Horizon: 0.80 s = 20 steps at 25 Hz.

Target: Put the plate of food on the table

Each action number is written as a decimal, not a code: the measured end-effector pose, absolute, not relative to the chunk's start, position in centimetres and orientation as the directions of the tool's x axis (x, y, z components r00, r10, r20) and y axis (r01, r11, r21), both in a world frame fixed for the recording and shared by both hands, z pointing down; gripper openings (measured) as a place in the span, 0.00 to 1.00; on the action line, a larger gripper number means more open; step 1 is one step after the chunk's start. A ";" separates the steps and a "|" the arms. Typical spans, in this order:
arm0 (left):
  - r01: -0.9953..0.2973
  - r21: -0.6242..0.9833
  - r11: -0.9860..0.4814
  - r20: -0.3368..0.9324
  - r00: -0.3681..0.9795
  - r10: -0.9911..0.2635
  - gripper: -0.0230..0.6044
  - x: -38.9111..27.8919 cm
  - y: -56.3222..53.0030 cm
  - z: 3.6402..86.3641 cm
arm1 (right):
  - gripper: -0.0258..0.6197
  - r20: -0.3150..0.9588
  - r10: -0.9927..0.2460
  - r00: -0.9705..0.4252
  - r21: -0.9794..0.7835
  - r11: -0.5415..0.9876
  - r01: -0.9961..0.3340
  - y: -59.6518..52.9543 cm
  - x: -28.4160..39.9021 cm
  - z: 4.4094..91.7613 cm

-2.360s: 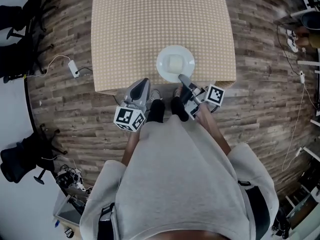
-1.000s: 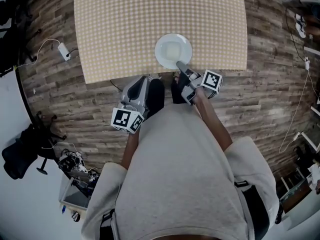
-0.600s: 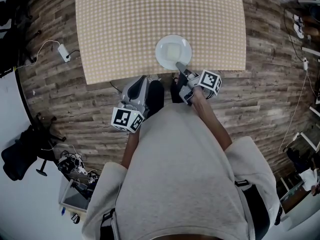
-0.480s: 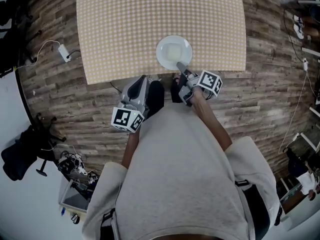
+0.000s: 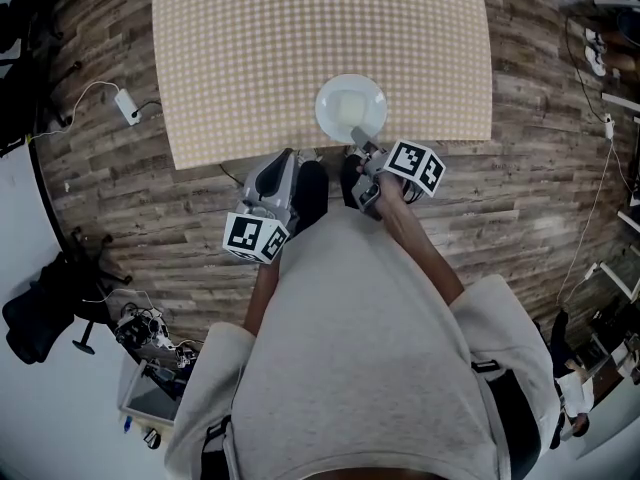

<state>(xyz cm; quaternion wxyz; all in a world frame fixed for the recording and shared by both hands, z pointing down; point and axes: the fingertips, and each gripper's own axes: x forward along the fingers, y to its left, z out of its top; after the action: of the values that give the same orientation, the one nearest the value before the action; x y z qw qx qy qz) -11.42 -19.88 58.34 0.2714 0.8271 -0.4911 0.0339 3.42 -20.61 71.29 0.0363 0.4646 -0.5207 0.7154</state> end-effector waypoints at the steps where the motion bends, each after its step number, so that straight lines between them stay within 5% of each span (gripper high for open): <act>1: -0.831 0.416 -0.370 0.321 0.515 -0.795 0.05 -11.5 -19.9 58.3 | 0.31 0.718 -0.421 -0.554 -0.695 -0.469 -0.544 -20.4 3.5 71.4; 12: -0.820 0.426 -0.383 0.309 0.529 -0.790 0.05 -11.6 -20.3 58.2 | 0.04 0.761 -0.392 -0.517 -0.647 -0.513 -0.564 -18.3 4.8 71.8; 20: -0.814 0.417 -0.404 0.300 0.542 -0.785 0.05 -10.7 -20.1 57.6 | 0.04 0.650 -0.516 -0.557 -0.759 -0.428 -0.490 -20.2 5.0 69.3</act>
<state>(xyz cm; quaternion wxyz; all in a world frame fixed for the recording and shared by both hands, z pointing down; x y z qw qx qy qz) -10.67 -20.15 57.59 0.2651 0.8373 -0.4775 0.0279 4.99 -20.15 69.33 -0.0093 0.4705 -0.5348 0.7018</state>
